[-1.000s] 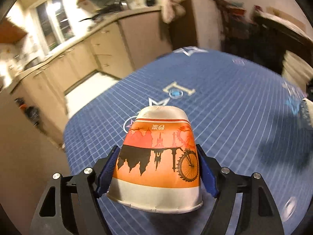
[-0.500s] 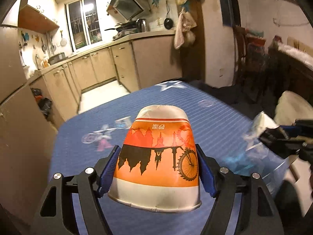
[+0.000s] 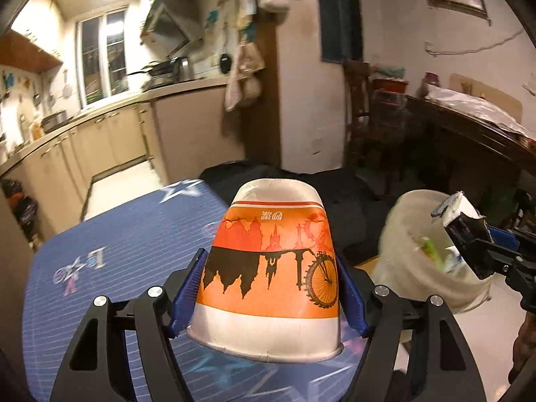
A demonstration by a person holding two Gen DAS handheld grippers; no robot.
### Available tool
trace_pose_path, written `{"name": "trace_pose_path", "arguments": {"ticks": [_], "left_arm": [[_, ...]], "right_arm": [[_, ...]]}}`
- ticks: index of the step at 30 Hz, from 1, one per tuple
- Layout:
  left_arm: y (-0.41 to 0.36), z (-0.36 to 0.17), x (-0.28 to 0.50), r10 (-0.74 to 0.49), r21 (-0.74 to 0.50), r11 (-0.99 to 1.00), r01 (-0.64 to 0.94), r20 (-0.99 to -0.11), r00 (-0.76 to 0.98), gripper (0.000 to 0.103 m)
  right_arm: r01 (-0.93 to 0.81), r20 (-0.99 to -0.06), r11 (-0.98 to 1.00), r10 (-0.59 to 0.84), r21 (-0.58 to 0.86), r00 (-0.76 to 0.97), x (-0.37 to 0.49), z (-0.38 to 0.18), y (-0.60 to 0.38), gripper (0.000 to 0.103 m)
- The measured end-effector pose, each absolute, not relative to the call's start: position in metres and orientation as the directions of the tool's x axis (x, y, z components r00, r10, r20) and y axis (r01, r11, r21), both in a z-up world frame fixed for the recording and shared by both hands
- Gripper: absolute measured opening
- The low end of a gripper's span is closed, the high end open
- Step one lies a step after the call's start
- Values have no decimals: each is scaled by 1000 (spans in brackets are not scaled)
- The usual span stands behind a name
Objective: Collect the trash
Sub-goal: 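Carry the paper cup and tissue pack with both tools over the bucket, then open both tools to drop the paper cup and tissue pack into the bucket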
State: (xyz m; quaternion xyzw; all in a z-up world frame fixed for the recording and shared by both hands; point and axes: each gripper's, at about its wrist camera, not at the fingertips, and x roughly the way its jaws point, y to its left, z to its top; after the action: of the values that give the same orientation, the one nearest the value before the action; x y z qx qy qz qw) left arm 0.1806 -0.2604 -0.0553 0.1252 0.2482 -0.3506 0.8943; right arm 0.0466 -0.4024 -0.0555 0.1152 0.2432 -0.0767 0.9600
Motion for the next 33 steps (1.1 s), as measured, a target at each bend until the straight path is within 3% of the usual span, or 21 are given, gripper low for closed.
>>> {"name": "trace_pose_path", "arguments": {"ticks": [14,33], "left_arm": [[-407,-43,123,-655,95,589,802,-525,544,73],[-492,-77,101,-633,164,526,835,-581,513,73]], "right_arm": [[440,-441,894,-360,90,822,-32,-46,-492,37],[517,-515,855,-430,31,742,-22,-75,-554,37]]}}
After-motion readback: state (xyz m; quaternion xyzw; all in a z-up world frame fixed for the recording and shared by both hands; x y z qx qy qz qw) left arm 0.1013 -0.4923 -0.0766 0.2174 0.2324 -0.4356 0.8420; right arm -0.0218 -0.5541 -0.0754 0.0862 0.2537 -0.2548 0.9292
